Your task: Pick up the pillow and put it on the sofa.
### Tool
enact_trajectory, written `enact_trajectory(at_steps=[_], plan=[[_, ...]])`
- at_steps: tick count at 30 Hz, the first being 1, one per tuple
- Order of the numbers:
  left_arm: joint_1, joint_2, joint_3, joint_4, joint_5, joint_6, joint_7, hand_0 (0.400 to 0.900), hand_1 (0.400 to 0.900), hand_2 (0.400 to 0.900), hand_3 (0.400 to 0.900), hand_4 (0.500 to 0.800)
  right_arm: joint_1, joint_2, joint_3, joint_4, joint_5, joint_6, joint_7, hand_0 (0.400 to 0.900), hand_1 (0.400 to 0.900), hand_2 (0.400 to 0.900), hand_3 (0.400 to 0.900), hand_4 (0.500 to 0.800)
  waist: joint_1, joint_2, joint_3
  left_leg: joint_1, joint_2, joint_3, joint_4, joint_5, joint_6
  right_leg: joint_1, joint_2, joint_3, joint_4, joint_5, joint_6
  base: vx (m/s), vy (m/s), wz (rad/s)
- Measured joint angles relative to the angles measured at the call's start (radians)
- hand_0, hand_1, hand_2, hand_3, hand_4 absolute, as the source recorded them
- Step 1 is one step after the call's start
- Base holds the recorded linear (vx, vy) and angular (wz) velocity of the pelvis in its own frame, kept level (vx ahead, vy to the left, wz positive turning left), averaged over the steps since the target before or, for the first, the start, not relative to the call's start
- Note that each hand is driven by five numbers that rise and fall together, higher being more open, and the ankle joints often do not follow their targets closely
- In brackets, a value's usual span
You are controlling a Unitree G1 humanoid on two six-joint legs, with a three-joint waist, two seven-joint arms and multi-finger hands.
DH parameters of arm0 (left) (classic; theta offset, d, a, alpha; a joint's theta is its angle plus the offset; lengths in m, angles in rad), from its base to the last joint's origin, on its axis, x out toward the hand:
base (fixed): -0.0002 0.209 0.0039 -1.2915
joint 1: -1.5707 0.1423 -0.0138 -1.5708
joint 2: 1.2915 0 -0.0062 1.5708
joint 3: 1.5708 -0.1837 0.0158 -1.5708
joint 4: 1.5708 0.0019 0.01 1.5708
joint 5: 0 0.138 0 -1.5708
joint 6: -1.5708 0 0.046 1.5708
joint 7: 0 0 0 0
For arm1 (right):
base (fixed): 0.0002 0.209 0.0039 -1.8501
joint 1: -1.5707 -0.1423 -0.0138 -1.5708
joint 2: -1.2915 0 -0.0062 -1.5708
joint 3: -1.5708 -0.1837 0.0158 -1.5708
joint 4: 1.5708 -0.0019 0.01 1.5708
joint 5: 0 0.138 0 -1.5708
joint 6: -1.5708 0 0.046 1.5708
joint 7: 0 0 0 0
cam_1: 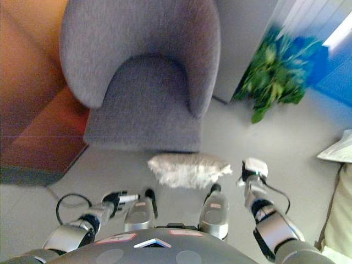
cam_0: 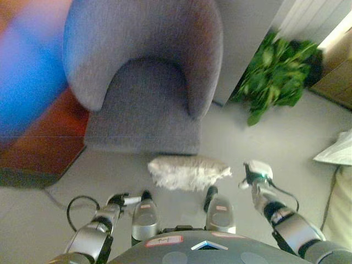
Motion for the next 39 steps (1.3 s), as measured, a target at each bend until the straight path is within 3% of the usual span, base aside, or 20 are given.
enact_trajectory(at_steps=[5, 11, 18, 26, 34, 39], plan=[[-0.048, -0.019, 0.000, -0.013, -0.004, -0.025, -0.024, 0.900, 0.900, 0.900, 0.900, 0.800, -0.118, 0.002, 0.039, -0.010, -0.001, 0.006, 0.014, 0.900, 0.900, 0.900, 0.900, 0.800, 0.011, 0.061, 0.070, -0.066, -0.023, -0.012, 0.020, 0.028, 0.008, -0.050, -0.045, -0.004, 0.060, -0.026, 0.008, -0.08, 0.013, 0.26], [-0.087, -0.017, -0.013, -0.045, -0.023, -0.034, -0.027, 0.900, 0.900, 0.900, 0.900, 0.800, -0.201, 0.002, 0.051, -0.022, 0.061, 0.031, 0.056, 0.900, 0.900, 0.900, 0.900, 0.800, 0.029, 0.080, 0.125, -0.133, -0.051, -0.036, 0.091, 0.023, 0.013, -0.095, -0.078, 0.010, 0.109, -0.037, 0.017, -0.06, 0.069, 0.06], [-0.106, -0.018, -0.024, -0.079, -0.084, -0.034, -0.027, 0.900, 0.900, 0.900, 0.900, 0.800, -0.265, -0.009, 0.064, -0.027, 0.127, 0.045, 0.088, 0.900, 0.900, 0.900, 0.900, 0.800, 0.031, 0.123, 0.167, -0.218, -0.056, -0.031, 0.176, 0.002, 0.028, -0.166, -0.097, 0.035, 0.165, -0.040, 0.019, -0.06, 0.090, 0.02], [-0.111, -0.013, -0.027, -0.088, -0.123, -0.043, -0.018, 0.900, 0.900, 0.900, 0.900, 0.800, -0.296, -0.047, 0.091, -0.041, 0.155, 0.062, 0.115, 0.900, 0.900, 0.900, 0.900, 0.800, 0.031, 0.139, 0.179, -0.317, -0.055, -0.026, 0.293, -0.029, 0.038, -0.263, -0.104, 0.085, 0.249, -0.047, 0.021, -0.04, 0.077, 0.02], [-0.060, -0.017, -0.083, -0.087, -0.126, -0.033, -0.015, 0.900, 0.900, 0.900, 0.900, 0.800, -0.330, -0.063, 0.093, -0.039, 0.165, 0.064, 0.144, 0.900, 0.900, 0.900, 0.900, 0.800, 0.032, 0.143, 0.183, -0.397, -0.051, -0.030, 0.362, -0.033, 0.037, -0.339, -0.109, 0.111, 0.310, -0.055, 0.027, -0.05, 0.036, 0.08], [-0.048, -0.018, -0.112, -0.092, -0.188, -0.032, -0.015, 0.900, 0.900, 0.900, 0.900, 0.800, -0.392, -0.090, 0.115, -0.038, 0.168, 0.064, 0.152, 0.900, 0.900, 0.900, 0.900, 0.800, 0.034, 0.147, 0.208, -0.487, -0.050, -0.042, 0.425, -0.033, 0.039, -0.425, -0.111, 0.133, 0.374, -0.063, 0.022, -0.11, 0.008, 0.12]])
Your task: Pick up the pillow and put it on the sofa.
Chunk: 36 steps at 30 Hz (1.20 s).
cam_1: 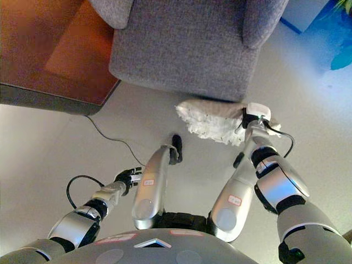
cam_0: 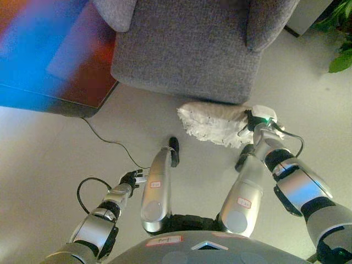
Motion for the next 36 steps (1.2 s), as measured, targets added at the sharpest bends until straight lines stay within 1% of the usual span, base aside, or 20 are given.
enact_trajectory(at_steps=[3, 6, 11, 16, 17, 18, 21, 24, 25, 26, 27, 28, 29, 30, 31, 33, 34, 36], plan=[[0.000, 0.000, -0.006, -0.004, -0.026, 0.000, 0.001, 0.900, 0.900, 0.900, 0.900, 0.800, -0.049, -0.021, 0.006, 0.001, 0.002, -0.001, 0.010, 0.900, 0.900, 0.900, 0.900, 0.800, 0.001, 0.008, 0.014, -0.062, 0.000, -0.007, 0.036, 0.000, 0.000, -0.063, 0.000, 0.013, 0.040, -0.002, -0.003, -0.12, 0.007, 0.13], [-0.001, 0.000, -0.008, -0.007, -0.053, 0.001, 0.007, 0.900, 0.900, 0.900, 0.900, 0.800, -0.114, -0.048, 0.026, 0.008, 0.017, 0.002, 0.038, 0.900, 0.900, 0.900, 0.900, 0.800, 0.001, 0.018, 0.019, -0.134, 0.000, -0.013, 0.064, 0.000, 0.000, -0.138, 0.000, 0.029, 0.081, -0.006, -0.009, -0.10, 0.022, 0.09], [0.002, 0.003, -0.008, -0.012, -0.093, -0.003, 0.010, 0.900, 0.900, 0.900, 0.900, 0.800, -0.215, -0.090, 0.065, 0.031, 0.024, 0.009, 0.076, 0.900, 0.900, 0.900, 0.900, 0.800, 0.020, 0.031, 0.024, -0.213, 0.002, -0.014, 0.081, 0.000, 0.000, -0.227, 0.004, 0.048, 0.120, -0.006, -0.011, -0.06, 0.021, 0.08], [0.013, 0.008, -0.008, -0.040, -0.154, -0.021, 0.011, 0.900, 0.900, 0.900, 0.900, 0.800, -0.295, -0.109, 0.097, 0.042, 0.020, 0.022, 0.109, 0.900, 0.900, 0.900, 0.900, 0.800, 0.022, 0.037, 0.025, -0.304, 0.004, -0.018, 0.114, 0.000, 0.000, -0.327, 0.014, 0.077, 0.172, -0.013, -0.022, -0.07, 0.023, 0.07], [0.017, 0.009, -0.008, -0.046, -0.166, -0.026, 0.012, 0.900, 0.900, 0.900, 0.900, 0.800, -0.305, -0.110, 0.107, 0.044, 0.019, 0.023, 0.112, 0.743, 0.743, 0.743, 0.743, 0.706, 0.023, 0.038, 0.025, -0.314, 0.004, -0.019, 0.121, 0.000, -0.001, -0.339, 0.017, 0.083, 0.180, -0.014, -0.023, -0.06, 0.008, 0.06], [0.018, 0.009, -0.008, -0.048, -0.172, -0.035, 0.011, 0.900, 0.900, 0.900, 0.900, 0.800, -0.319, -0.114, 0.121, 0.043, 0.019, 0.022, 0.117, 0.400, 0.400, 0.400, 0.400, 0.500, 0.022, 0.040, 0.026, -0.326, 0.004, -0.019, 0.127, 0.000, -0.001, -0.356, 0.019, 0.088, 0.189, -0.014, -0.023, -0.05, -0.003, 0.06], [0.020, 0.016, -0.007, -0.070, -0.192, -0.046, 0.010, 0.900, 0.900, 0.900, 0.900, 0.800, -0.345, -0.125, 0.122, 0.042, 0.036, 0.016, 0.127, 0.400, 0.400, 0.400, 0.400, 0.500, 0.022, 0.044, 0.025, -0.361, 0.010, -0.021, 0.148, 0.000, -0.005, -0.400, 0.019, 0.096, 0.227, -0.024, -0.035, -0.05, -0.006, 0.01], [0.028, 0.015, -0.007, -0.086, -0.201, -0.048, 0.003, 0.900, 0.900, 0.900, 0.900, 0.800, -0.365, -0.151, 0.132, 0.037, 0.069, -0.033, 0.128, 0.400, 0.400, 0.400, 0.400, 0.500, 0.025, 0.054, 0.026, -0.383, 0.020, -0.024, 0.166, -0.001, -0.007, -0.424, 0.025, 0.091, 0.234, -0.024, -0.035, -0.03, -0.004, -0.02], [0.029, 0.019, -0.005, -0.088, -0.202, -0.050, 0.000, 0.900, 0.900, 0.900, 0.900, 0.800, -0.365, -0.164, 0.131, 0.038, 0.073, -0.043, 0.126, 0.400, 0.400, 0.400, 0.400, 0.500, 0.033, 0.056, 0.024, -0.388, 0.027, -0.023, 0.171, -0.002, -0.008, -0.429, 0.037, 0.108, 0.270, -0.041, -0.038, 0.00, 0.000, 0.00], [0.030, 0.033, -0.005, -0.100, -0.203, -0.058, 0.000, 0.900, 0.900, 0.900, 0.900, 0.800, -0.364, -0.169, 0.130, 0.038, 0.077, -0.046, 0.127, 0.400, 0.400, 0.400, 0.400, 0.500, 0.034, 0.056, 0.024, -0.396, 0.027, -0.021, 0.178, -0.002, -0.012, -0.422, 0.042, 0.131, 0.334, -0.103, -0.038, 0.00, 0.000, 0.00], [0.032, 0.044, 0.000, -0.116, -0.205, -0.069, 0.001, 0.900, 0.900, 0.900, 0.900, 0.800, -0.371, -0.180, 0.126, 0.038, 0.076, -0.048, 0.124, 0.400, 0.400, 0.400, 0.400, 0.500, 0.031, 0.057, 0.024, -0.408, 0.027, -0.020, 0.194, 0.003, -0.024, -0.438, 0.026, 0.124, 0.340, -0.112, -0.035, 0.00, 0.000, 0.00], [0.044, 0.046, 0.000, -0.121, -0.206, -0.068, -0.001, 0.900, 0.900, 0.900, 0.900, 0.800, -0.377, -0.183, 0.125, 0.035, 0.076, -0.061, 0.121, 0.400, 0.400, 0.400, 0.400, 0.500, 0.024, 0.059, 0.022, -0.431, 0.028, -0.036, 0.313, -0.030, -0.023, -0.450, 0.017, 0.116, 0.344, -0.111, -0.036, 0.00, 0.000, 0.00], [0.065, 0.044, -0.002, -0.121, -0.207, -0.063, -0.005, 0.900, 0.900, 0.900, 0.900, 0.800, -0.381, -0.182, 0.129, 0.024, 0.076, -0.075, 0.114, 0.400, 0.400, 0.400, 0.400, 0.500, 0.023, 0.063, 0.019, -0.398, 0.033, -0.038, 0.370, -0.089, -0.030, -0.461, 0.020, 0.112, 0.346, -0.111, -0.034, 0.00, 0.000, 0.00], [0.071, 0.041, 0.002, -0.122, -0.208, -0.058, -0.008, 0.900, 0.900, 0.900, 0.900, 0.800, -0.377, -0.193, 0.134, 0.003, 0.078, -0.088, 0.107, 0.400, 0.400, 0.400, 0.400, 0.500, 0.023, 0.065, 0.018, -0.379, 0.039, -0.035, 0.353, -0.147, -0.043, -0.470, 0.017, 0.119, 0.355, -0.110, -0.035, 0.00, 0.000, 0.00], [0.073, 0.042, 0.002, -0.122, -0.208, -0.064, -0.009, 0.900, 0.900, 0.900, 0.900, 0.800, -0.375, -0.199, 0.133, 0.002, 0.082, -0.089, 0.110, 0.400, 0.400, 0.400, 0.400, 0.500, 0.024, 0.065, 0.018, -0.378, 0.044, -0.028, 0.356, -0.146, -0.042, -0.464, 0.015, 0.129, 0.371, -0.110, -0.036, 0.00, 0.000, 0.00], [0.076, 0.044, 0.001, -0.125, -0.208, -0.068, -0.008, 0.900, 0.900, 0.900, 0.900, 0.800, -0.375, -0.198, 0.130, 0.001, 0.088, -0.088, 0.111, 0.400, 0.400, 0.400, 0.400, 0.500, 0.027, 0.065, 0.018, -0.378, 0.046, -0.032, 0.348, -0.141, -0.035, -0.463, 0.013, 0.119, 0.376, -0.115, -0.040, 0.01, -0.002, -0.03], [0.080, 0.043, -0.001, -0.125, -0.208, -0.066, -0.010, 0.900, 0.900, 0.900, 0.900, 0.800, -0.372, -0.198, 0.130, -0.002, 0.094, -0.090, 0.111, 0.400, 0.400, 0.400, 0.400, 0.500, 0.026, 0.065, 0.018, -0.374, 0.048, -0.033, 0.339, -0.129, -0.032, -0.459, 0.013, 0.114, 0.375, -0.117, -0.043, 0.01, -0.008, -0.06], [0.085, 0.034, -0.001, -0.125, -0.208, -0.067, -0.012, 0.900, 0.900, 0.900, 0.900, 0.800, -0.367, -0.198, 0.129, -0.001, 0.099, -0.091, 0.110, 0.400, 0.400, 0.400, 0.400, 0.500, 0.029, 0.065, 0.018, -0.358, 0.049, -0.031, 0.317, -0.116, -0.042, -0.448, 0.013, 0.109, 0.367, -0.119, -0.047, 0.04, -0.014, -0.08]])
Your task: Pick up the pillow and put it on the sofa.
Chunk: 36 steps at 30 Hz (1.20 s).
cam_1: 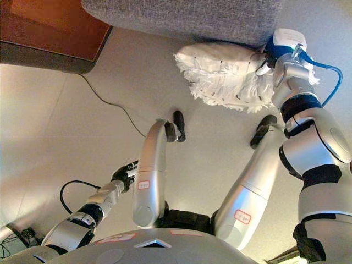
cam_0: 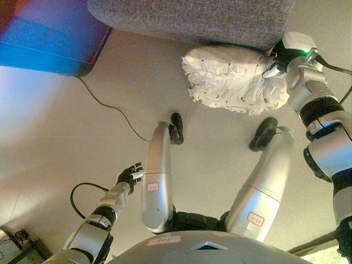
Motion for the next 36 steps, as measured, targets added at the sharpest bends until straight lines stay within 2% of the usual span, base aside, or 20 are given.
enact_trajectory(at_steps=[4, 7, 13, 15, 18, 24, 28, 32, 36], plan=[[0.005, -0.008, 0.000, 0.002, 0.002, -0.006, -0.003, 0.900, 0.900, 0.900, 0.900, 0.800, 0.069, 0.001, -0.008, -0.001, 0.015, -0.010, 0.000, 0.400, 0.400, 0.400, 0.400, 0.500, 0.020, -0.001, 0.001, 0.113, 0.002, 0.005, -0.091, 0.024, -0.007, 0.117, 0.000, -0.038, -0.069, 0.000, -0.001, 0.07, -0.025, -0.08], [0.008, -0.008, 0.003, 0.003, 0.012, -0.017, -0.002, 0.900, 0.900, 0.900, 0.900, 0.800, 0.118, 0.005, -0.009, -0.013, 0.017, -0.022, 0.004, 0.400, 0.400, 0.400, 0.400, 0.500, 0.019, -0.002, 0.001, 0.214, 0.002, 0.010, -0.180, 0.046, -0.013, 0.228, -0.006, -0.079, -0.138, 0.003, -0.003, 0.14, -0.036, -0.09], [0.009, -0.011, 0.012, 0.003, 0.052, 0.006, -0.010, 0.900, 0.900, 0.900, 0.900, 0.800, 0.212, -0.005, -0.011, -0.114, 0.017, -0.050, 0.030, 0.400, 0.400, 0.400, 0.400, 0.500, 0.019, -0.007, 0.004, 0.414, 0.006, 0.019, -0.354, 0.086, -0.026, 0.436, -0.002, -0.152, -0.276, 0.020, 0.005, 0.13, -0.033, -0.10], [0.010, -0.014, 0.036, 0.005, 0.062, 0.026, -0.010, 0.900, 0.900, 0.900, 0.900, 0.800, 0.250, -0.013, -0.011, -0.160, 0.017, -0.064, 0.049, 0.400, 0.400, 0.400, 0.400, 0.500, 0.018, -0.011, 0.004, 0.488, 0.014, 0.026, -0.408, 0.097, -0.030, 0.517, 0.002, -0.179, -0.323, 0.022, 0.007, 0.17, -0.066, -0.12], [0.014, -0.015, 0.087, 0.005, 0.099, 0.057, -0.007, 0.900, 0.900, 0.900, 0.900, 0.800, 0.309, -0.043, -0.011, -0.283, 0.016, -0.067, 0.085, 0.400, 0.400, 0.400, 0.400, 0.500, 0.017, -0.044, 0.004, 0.598, 0.022, 0.042, -0.482, 0.108, -0.034, 0.617, 0.009, -0.209, -0.377, 0.023, 0.009, 0.21, -0.105, -0.09], [0.067, 0.019, 0.159, 0.012, 0.179, 0.127, 0.008, 0.900, 0.900, 0.900, 0.900, 0.800, 0.454, -0.064, -0.028, -0.475, 0.017, -0.087, 0.162, 0.400, 0.400, 0.400, 0.400, 0.500, 0.012, -0.158, -0.061, 0.816, 0.050, 0.061, -0.646, 0.137, -0.052, 0.827, 0.045, -0.284, -0.507, 0.029, 0.013, 0.21, -0.084, -0.05], [0.103, 0.017, 0.211, 0.017, 0.223, 0.154, 0.004, 0.900, 0.900, 0.900, 0.900, 0.800, 0.513, -0.090, -0.090, -0.581, 0.017, -0.097, 0.216, 0.400, 0.400, 0.400, 0.400, 0.500, -0.004, -0.177, -0.113, 0.912, 0.059, 0.073, -0.719, 0.142, -0.052, 0.945, 0.072, -0.314, -0.617, 0.060, 0.029, 0.18, 0.012, -0.11], [0.142, 0.011, 0.245, 0.050, 0.258, 0.159, -0.001, 0.900, 0.900, 0.900, 0.900, 0.800, 0.537, -0.118, -0.091, -0.665, 0.040, -0.106, 0.298, 0.400, 0.400, 0.400, 0.400, 0.500, -0.011, -0.178, -0.181, 1.005, 0.058, 0.103, -0.783, 0.144, -0.048, 1.050, 0.097, -0.320, -0.753, 0.115, 0.050, 0.10, 0.091, -0.10], [0.140, 0.010, 0.270, 0.060, 0.286, 0.176, -0.002, 0.900, 0.900, 0.900, 0.900, 0.800, 0.539, -0.162, -0.102, -0.717, 0.099, -0.112, 0.361, 0.400, 0.400, 0.400, 0.400, 0.500, -0.011, -0.189, -0.224, 1.043, 0.037, 0.104, -0.805, 0.140, -0.037, 1.119, 0.092, -0.327, -0.829, 0.151, 0.068, 0.08, 0.145, 0.12]])
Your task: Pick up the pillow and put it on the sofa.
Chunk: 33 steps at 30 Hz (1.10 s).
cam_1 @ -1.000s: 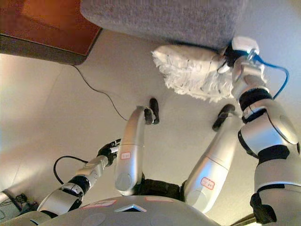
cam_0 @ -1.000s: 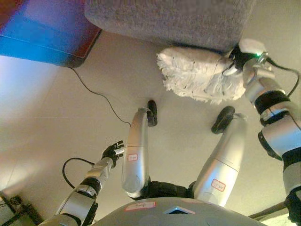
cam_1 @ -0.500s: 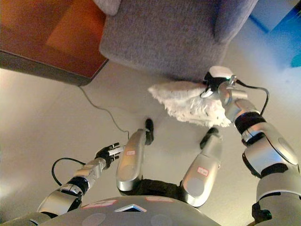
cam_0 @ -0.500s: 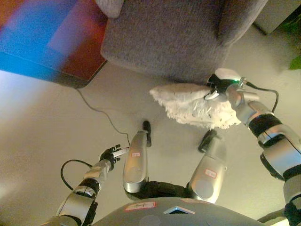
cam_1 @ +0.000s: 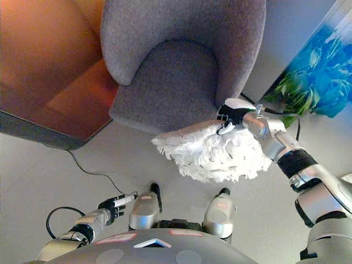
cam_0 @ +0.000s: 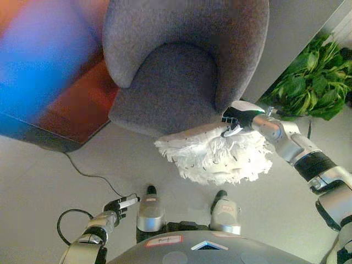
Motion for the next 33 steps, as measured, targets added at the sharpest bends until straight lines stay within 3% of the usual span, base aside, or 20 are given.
enact_trajectory(at_steps=[7, 8, 10, 12, 15, 16, 17, 18, 19, 20, 21, 23, 26, 33], plan=[[-0.009, 0.001, 0.010, 0.028, 0.040, 0.050, -0.005, 0.900, 0.900, 0.900, 0.900, 0.800, -0.002, -0.017, -0.055, -0.011, 0.074, -0.020, 0.017, 0.400, 0.400, 0.400, 0.400, 0.500, 0.004, -0.038, -0.061, -0.011, -0.063, -0.039, 0.023, -0.030, 0.040, 0.064, -0.033, -0.024, -0.066, 0.038, 0.011, 0.09, 0.154, 0.20], [-0.012, 0.002, 0.010, 0.037, 0.041, 0.057, -0.003, 0.900, 0.900, 0.900, 0.900, 0.800, -0.004, -0.019, -0.058, -0.011, 0.078, -0.020, 0.017, 0.400, 0.400, 0.400, 0.400, 0.500, 0.005, -0.041, -0.066, -0.016, -0.069, -0.046, 0.031, -0.032, 0.042, 0.065, -0.037, -0.015, -0.062, 0.047, 0.002, 0.16, 0.115, 0.43], [-0.012, 0.004, 0.010, 0.040, 0.045, 0.071, 0.002, 0.900, 0.900, 0.900, 0.900, 0.800, -0.006, -0.026, -0.058, -0.011, 0.112, -0.020, 0.018, 0.400, 0.400, 0.400, 0.400, 0.500, 0.002, -0.037, -0.071, -0.030, -0.071, -0.069, 0.028, -0.044, 0.059, 0.063, -0.024, 0.034, -0.052, 0.090, -0.054, 0.19, 0.035, 0.56], [-0.006, 0.020, 0.010, 0.041, 0.045, 0.078, 0.006, 0.900, 0.900, 0.900, 0.900, 0.800, -0.010, -0.036, -0.058, -0.016, 0.138, -0.020, 0.021, 0.400, 0.400, 0.400, 0.400, 0.500, 0.002, -0.054, -0.083, -0.027, -0.083, -0.106, 0.005, -0.030, 0.070, 0.060, -0.013, 0.095, -0.057, 0.126, -0.058, 0.21, -0.033, 0.41], [0.013, 0.052, 0.009, 0.044, 0.046, 0.078, 0.013, 0.900, 0.900, 0.900, 0.900, 0.800, -0.062, -0.036, -0.058, -0.001, 0.180, -0.041, 0.026, 0.400, 0.400, 0.400, 0.400, 0.500, 0.004, -0.087, -0.106, -0.011, -0.090, -0.148, -0.073, 0.017, 0.073, 0.035, -0.012, 0.118, -0.043, 0.137, -0.042, 0.24, -0.116, 0.48], [0.017, 0.052, 0.009, 0.045, 0.047, 0.078, 0.016, 0.900, 0.900, 0.900, 0.900, 0.800, -0.093, -0.035, -0.058, 0.015, 0.191, -0.055, 0.029, 0.400, 0.400, 0.400, 0.400, 0.500, 0.005, -0.079, -0.105, 0.006, -0.079, -0.185, -0.108, 0.036, 0.072, -0.006, 0.003, 0.130, -0.013, 0.101, -0.011, 0.22, -0.180, 0.58], [0.019, 0.055, 0.009, 0.051, 0.048, 0.079, 0.020, 0.900, 0.900, 0.900, 0.900, 0.800, -0.126, -0.036, -0.058, 0.025, 0.203, -0.068, 0.030, 0.400, 0.400, 0.400, 0.400, 0.500, -0.001, -0.067, -0.110, 0.008, -0.058, -0.206, -0.139, 0.054, 0.061, -0.002, 0.056, 0.155, -0.104, 0.068, 0.027, 0.24, -0.225, 0.68], [0.018, 0.065, 0.008, 0.063, 0.048, 0.078, 0.023, 0.900, 0.900, 0.900, 0.900, 0.800, -0.164, -0.036, -0.058, 0.048, 0.225, -0.084, 0.031, 0.400, 0.400, 0.400, 0.400, 0.500, -0.003, -0.074, -0.113, 0.001, -0.052, -0.228, -0.155, 0.065, 0.046, 0.030, 0.104, 0.183, -0.250, 0.071, 0.031, 0.22, -0.238, 0.67], [0.013, 0.074, 0.009, 0.079, 0.049, 0.077, 0.024, 0.900, 0.900, 0.900, 0.900, 0.800, -0.189, -0.039, -0.059, 0.065, 0.233, -0.085, 0.030, 0.400, 0.400, 0.400, 0.400, 0.500, -0.009, -0.095, -0.119, -0.011, -0.069, -0.253, -0.168, 0.076, 0.030, 0.062, 0.131, 0.229, -0.331, 0.126, 0.009, 0.21, -0.271, 0.72], [0.008, 0.065, 0.004, 0.089, 0.051, 0.076, 0.026, 0.900, 0.900, 0.900, 0.900, 0.800, -0.204, -0.053, -0.059, 0.099, 0.236, -0.084, 0.031, 0.400, 0.400, 0.400, 0.400, 0.500, -0.022, -0.085, -0.124, -0.009, -0.061, -0.286, -0.184, 0.090, 0.028, 0.085, 0.155, 0.230, -0.335, 0.139, -0.005, 0.19, -0.260, 0.70], [0.009, 0.052, 0.001, 0.080, 0.054, 0.070, 0.019, 0.900, 0.900, 0.900, 0.900, 0.800, -0.225, -0.059, -0.058, 0.142, 0.237, -0.082, 0.032, 0.400, 0.400, 0.400, 0.400, 0.500, -0.018, -0.076, -0.132, -0.008, -0.048, -0.286, -0.185, 0.094, 0.031, 0.093, 0.168, 0.215, -0.335, 0.132, -0.018, 0.21, -0.300, 0.72], [0.012, 0.032, 0.002, 0.080, 0.076, 0.067, 0.008, 0.900, 0.900, 0.900, 0.900, 0.800, -0.272, -0.082, -0.031, 0.202, 0.261, -0.081, 0.031, 0.400, 0.400, 0.400, 0.400, 0.500, 0.002, -0.075, -0.132, -0.032, -0.054, -0.267, -0.150, 0.088, 0.019, 0.109, 0.179, 0.186, -0.346, 0.137, -0.024, 0.19, -0.276, 0.51], [0.033, 0.026, 0.003, 0.088, 0.084, 0.069, 0.003, 0.900, 0.900, 0.900, 0.900, 0.800, -0.319, -0.100, -0.011, 0.261, 0.277, -0.056, 0.032, 0.400, 0.400, 0.400, 0.400, 0.500, 0.007, -0.092, -0.122, -0.036, -0.055, -0.291, -0.154, 0.095, 0.011, 0.141, 0.183, 0.164, -0.360, 0.125, -0.024, 0.14, -0.188, 0.27], [0.080, 0.025, 0.005, 0.118, 0.088, 0.037, 0.009, 0.900, 0.900, 0.900, 0.900, 0.800, -0.410, -0.086, 0.027, 0.468, 0.308, -0.042, 0.056, 0.400, 0.400, 0.400, 0.400, 0.500, 0.103, -0.090, -0.117, -0.010, -0.055, -0.299, -0.203, 0.128, 0.011, 0.212, 0.187, 0.106, -0.403, 0.110, -0.021, 0.14, -0.144, 0.30]])
